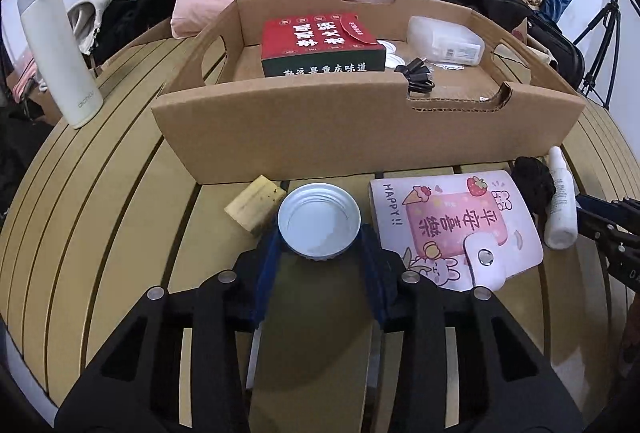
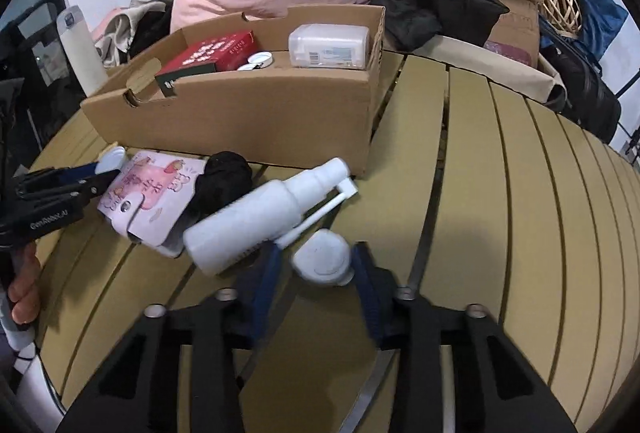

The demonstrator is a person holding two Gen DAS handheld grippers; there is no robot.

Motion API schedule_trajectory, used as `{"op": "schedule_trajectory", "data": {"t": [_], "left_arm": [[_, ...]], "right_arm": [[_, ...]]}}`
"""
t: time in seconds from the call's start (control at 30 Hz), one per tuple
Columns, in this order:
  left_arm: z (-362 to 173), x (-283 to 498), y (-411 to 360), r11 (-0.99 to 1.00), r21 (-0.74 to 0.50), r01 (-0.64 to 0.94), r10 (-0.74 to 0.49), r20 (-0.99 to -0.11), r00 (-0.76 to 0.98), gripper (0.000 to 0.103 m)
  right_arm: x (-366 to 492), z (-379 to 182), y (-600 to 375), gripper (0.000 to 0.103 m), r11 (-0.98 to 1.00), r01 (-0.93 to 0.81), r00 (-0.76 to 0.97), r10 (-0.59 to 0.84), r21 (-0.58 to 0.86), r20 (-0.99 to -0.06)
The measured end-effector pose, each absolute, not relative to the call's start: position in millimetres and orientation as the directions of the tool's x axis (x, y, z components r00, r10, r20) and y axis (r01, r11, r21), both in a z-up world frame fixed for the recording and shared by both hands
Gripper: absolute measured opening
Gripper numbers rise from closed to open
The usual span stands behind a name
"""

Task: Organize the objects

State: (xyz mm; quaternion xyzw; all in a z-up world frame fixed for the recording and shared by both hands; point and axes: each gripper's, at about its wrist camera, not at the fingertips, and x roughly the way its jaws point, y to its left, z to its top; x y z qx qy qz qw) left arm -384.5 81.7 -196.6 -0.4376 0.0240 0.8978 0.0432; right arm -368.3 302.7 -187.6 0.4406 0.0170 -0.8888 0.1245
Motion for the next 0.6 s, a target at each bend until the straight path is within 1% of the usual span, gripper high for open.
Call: {"op": "schedule_trajectory", "data": {"t": [0.13, 0.23, 0.3, 0.37, 0.43, 0.5, 0.57, 0.6], "left_arm": [[-193, -377, 81, -0.996, -0.023, -0.088, 0.072, -0.790, -0.609, 0.035], [-173, -360, 73, -0.996, -0.049, -0.079, 0.087, -0.781, -0.618, 0.035], [-149, -337, 65, -0.995, -0.050, -0.082, 0.091, -0.766, -0.637, 0.035], [-127, -315, 55, -0.997, -0.031, -0.070, 0.069, -0.749, -0.659, 0.035], [-110, -288, 42, -0.999, -0.001, -0.036, 0.024, -0.752, -0.659, 0.035], [-96, -253, 27, -0.999, -0.025, -0.021, 0.032, -0.763, -0.646, 0.035], [-81, -209, 8, -0.997, -0.080, -0.011, 0.068, -0.755, -0.652, 0.035], [-77, -194, 1, -0.996, -0.085, -0.001, 0.065, -0.752, -0.656, 0.035]], "right_arm": [[-366, -188, 300, 0.031, -0.972, 0.230, -0.589, -0.183, 0.054, -0.787], [-359, -181, 301, 0.031, -0.976, 0.209, -0.594, -0.172, 0.056, -0.786], [-343, -167, 303, 0.031, -0.978, 0.199, -0.611, -0.173, 0.061, -0.773], [-317, -146, 305, 0.031, -0.980, 0.189, -0.632, -0.164, 0.055, -0.757], [-287, -127, 305, 0.031, -0.983, 0.179, -0.645, -0.151, 0.044, -0.749], [-243, -104, 303, 0.031, -0.980, 0.196, -0.663, -0.159, 0.035, -0.732], [-191, -82, 302, 0.031, -0.981, 0.194, -0.684, -0.150, 0.020, -0.714], [-171, -75, 302, 0.031, -0.982, 0.190, -0.693, -0.145, 0.015, -0.707]]}}
